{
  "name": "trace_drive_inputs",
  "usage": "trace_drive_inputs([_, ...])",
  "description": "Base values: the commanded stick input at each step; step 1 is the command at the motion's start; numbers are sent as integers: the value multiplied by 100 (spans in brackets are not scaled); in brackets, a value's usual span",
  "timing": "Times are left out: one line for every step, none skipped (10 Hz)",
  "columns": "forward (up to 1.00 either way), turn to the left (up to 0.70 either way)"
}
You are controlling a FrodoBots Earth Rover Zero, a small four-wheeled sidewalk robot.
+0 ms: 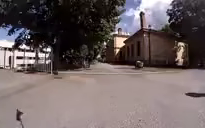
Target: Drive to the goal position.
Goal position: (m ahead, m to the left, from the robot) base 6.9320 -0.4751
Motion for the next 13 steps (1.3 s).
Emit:
trace_drive_inputs([85, 0])
trace_drive_inputs([85, 0])
trace_drive_inputs([85, 0])
trace_drive_inputs([85, 0])
trace_drive_inputs([85, 0])
trace_drive_inputs([85, 0])
trace_drive_inputs([85, 0])
trace_drive_inputs([85, 0])
trace_drive_inputs([85, 0])
trace_drive_inputs([85, 0])
trace_drive_inputs([85, 0])
trace_drive_inputs([85, -3])
trace_drive_inputs([85, -20])
